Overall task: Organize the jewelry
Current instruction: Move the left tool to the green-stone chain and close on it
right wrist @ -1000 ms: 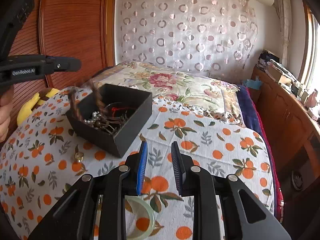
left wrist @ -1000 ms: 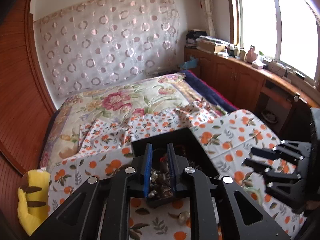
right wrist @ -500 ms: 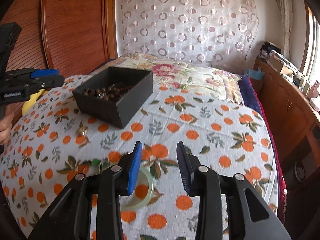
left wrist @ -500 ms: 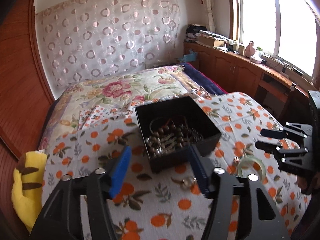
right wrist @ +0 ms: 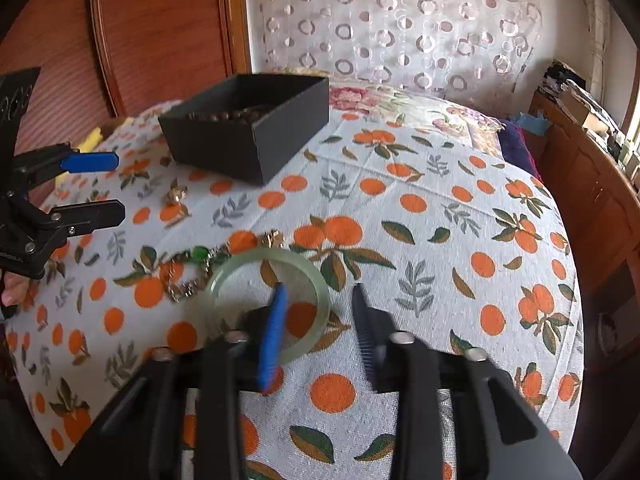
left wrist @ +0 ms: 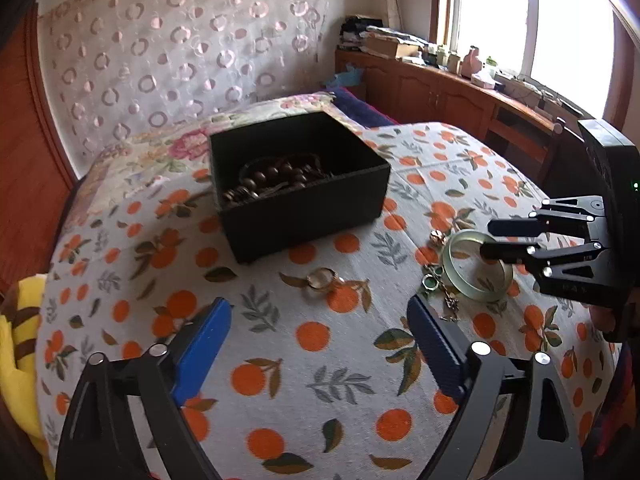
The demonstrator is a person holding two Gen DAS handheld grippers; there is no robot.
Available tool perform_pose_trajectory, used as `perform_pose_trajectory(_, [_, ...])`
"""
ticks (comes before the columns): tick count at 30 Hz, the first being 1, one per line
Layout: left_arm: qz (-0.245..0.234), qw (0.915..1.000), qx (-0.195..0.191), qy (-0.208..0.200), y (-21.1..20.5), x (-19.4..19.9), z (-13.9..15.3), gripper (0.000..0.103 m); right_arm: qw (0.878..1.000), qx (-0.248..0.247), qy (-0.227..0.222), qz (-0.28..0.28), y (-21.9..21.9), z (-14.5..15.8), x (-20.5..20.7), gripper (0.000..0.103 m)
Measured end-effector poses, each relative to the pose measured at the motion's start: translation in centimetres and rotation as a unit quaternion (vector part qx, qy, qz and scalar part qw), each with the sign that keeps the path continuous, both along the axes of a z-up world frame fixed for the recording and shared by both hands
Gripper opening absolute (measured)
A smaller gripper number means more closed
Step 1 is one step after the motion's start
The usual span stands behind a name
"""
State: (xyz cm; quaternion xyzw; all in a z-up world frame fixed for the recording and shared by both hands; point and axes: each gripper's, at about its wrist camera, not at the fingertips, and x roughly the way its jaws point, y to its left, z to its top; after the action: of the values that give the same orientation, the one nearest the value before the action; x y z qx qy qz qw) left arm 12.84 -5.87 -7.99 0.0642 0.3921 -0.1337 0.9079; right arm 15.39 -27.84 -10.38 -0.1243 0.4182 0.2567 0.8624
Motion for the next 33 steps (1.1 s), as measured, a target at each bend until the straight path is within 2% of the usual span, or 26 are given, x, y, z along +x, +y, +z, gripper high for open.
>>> perform_pose_trajectory(4, [-0.01, 0.9999, 0.003, 0.011, -0.8, 0.1, -0.7, 0.088, 1.0, -0.01, -0.001, 0.004, -0.5, 0.1, -0.6, 0.009])
perform_pose_trajectory(11, [-0.025, 0.9994, 0.007, 0.021, -2.2, 0.3, -1.5, 0.088, 1.0, -0.012, -0.007, -0.008, -2.3, 0.1, -1.2, 0.009])
perform_pose_trajectory(16, [-0.041, 0.9988, 0.004, 0.028, -3.4, 0.6, -1.8, 0.088, 1.0, -0.02, -0.022, -0.007, -2.1, 0.0, -1.5, 0.01])
perform_pose_trajectory(22, [-0.053, 0.9977, 0.002, 0.042, -4.5, 1.1, -2.1, 0.088, 1.0, -0.018, -0.021, -0.007, -2.2, 0.0, -1.5, 0.01])
perform_pose_trajectory(25, [-0.053, 0.9979, 0.001, 0.037, -4.9, 1.4, -2.0, 0.087, 1.0, -0.015, -0.019, -0.007, -2.2, 0.0, -1.4, 0.01])
perform_pose_trajectory(26, [-0.054, 0.9979, -0.001, 0.036, -5.0, 1.4, -1.9, 0.08, 1.0, -0.013, -0.018, -0.006, -2.3, 0.0, -1.4, 0.01])
perform_pose_trajectory(27, [-0.056, 0.9978, -0.002, 0.036, -5.2, 1.5, -1.9, 0.068, 1.0, -0.012, -0.018, -0.006, -2.4, 0.0, -1.4, 0.01])
perform_pose_trajectory(30, [-0.062, 0.9973, 0.006, 0.04, -5.8, 1.7, -2.1, 0.049, 1.0, -0.01, -0.017, -0.006, -2.4, 0.0, -1.3, 0.01])
perform_pose_trajectory(33, [-0.068, 0.9969, 0.017, 0.035, -6.4, 1.7, -2.2, 0.036, 1.0, -0.011, -0.017, -0.006, -2.5, 0.0, -1.3, 0.01])
